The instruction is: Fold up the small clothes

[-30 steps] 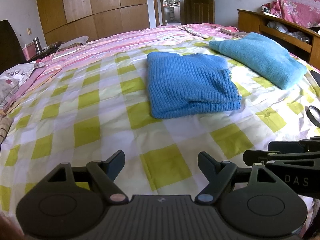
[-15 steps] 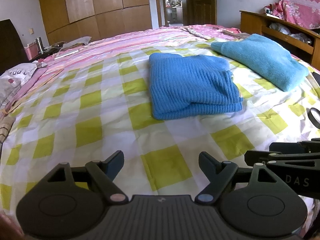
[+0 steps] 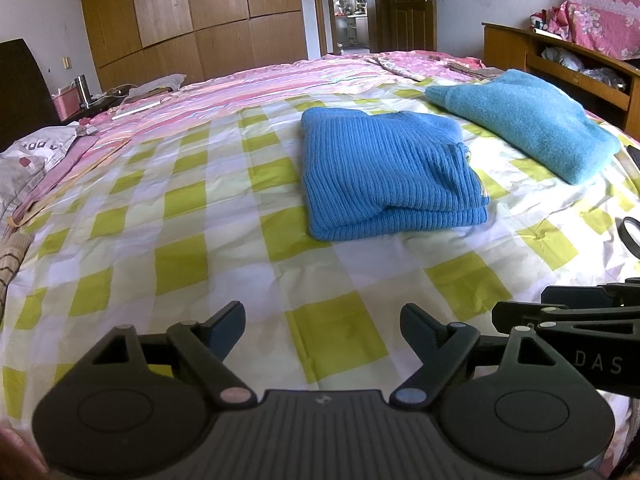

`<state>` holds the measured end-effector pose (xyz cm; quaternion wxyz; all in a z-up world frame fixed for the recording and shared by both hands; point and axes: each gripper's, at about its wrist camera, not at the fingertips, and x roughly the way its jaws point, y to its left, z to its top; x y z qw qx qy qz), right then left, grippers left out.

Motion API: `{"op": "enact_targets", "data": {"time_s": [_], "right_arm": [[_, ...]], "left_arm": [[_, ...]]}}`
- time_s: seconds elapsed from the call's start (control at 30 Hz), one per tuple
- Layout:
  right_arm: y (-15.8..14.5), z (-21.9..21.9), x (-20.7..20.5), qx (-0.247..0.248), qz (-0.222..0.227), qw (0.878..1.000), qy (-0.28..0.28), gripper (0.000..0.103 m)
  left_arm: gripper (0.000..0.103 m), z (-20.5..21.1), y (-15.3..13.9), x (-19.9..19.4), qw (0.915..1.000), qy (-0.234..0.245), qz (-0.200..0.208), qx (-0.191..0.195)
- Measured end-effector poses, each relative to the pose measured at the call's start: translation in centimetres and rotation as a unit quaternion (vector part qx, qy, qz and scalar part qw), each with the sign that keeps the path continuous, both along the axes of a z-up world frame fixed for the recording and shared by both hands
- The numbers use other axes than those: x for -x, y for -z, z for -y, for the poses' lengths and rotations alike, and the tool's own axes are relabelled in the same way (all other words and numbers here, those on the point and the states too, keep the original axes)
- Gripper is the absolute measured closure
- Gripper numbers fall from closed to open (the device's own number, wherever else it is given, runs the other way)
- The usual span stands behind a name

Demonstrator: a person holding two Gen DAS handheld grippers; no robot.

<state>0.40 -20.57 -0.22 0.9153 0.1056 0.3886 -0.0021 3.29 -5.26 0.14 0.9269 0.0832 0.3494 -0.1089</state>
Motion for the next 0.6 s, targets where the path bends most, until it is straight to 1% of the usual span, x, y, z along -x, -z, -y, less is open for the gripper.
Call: {"op": "enact_targets", "data": {"time_s": [0.37,0.6], "right_arm": [[-0.01,-0.05,-0.01,0.001,-0.001,1.000,0.001,0.059],[0.00,-0.04,-0.11,0.001,0.001,1.000,0.000,0.058]], "left_arm": [[0.014,0.00,0.14,-0.03,1.0000,-0.001,-0.003,0.002],[0.014,-0.01,0.40,-0.21,0.9999,-0.003,-0.013,0.004]]}}
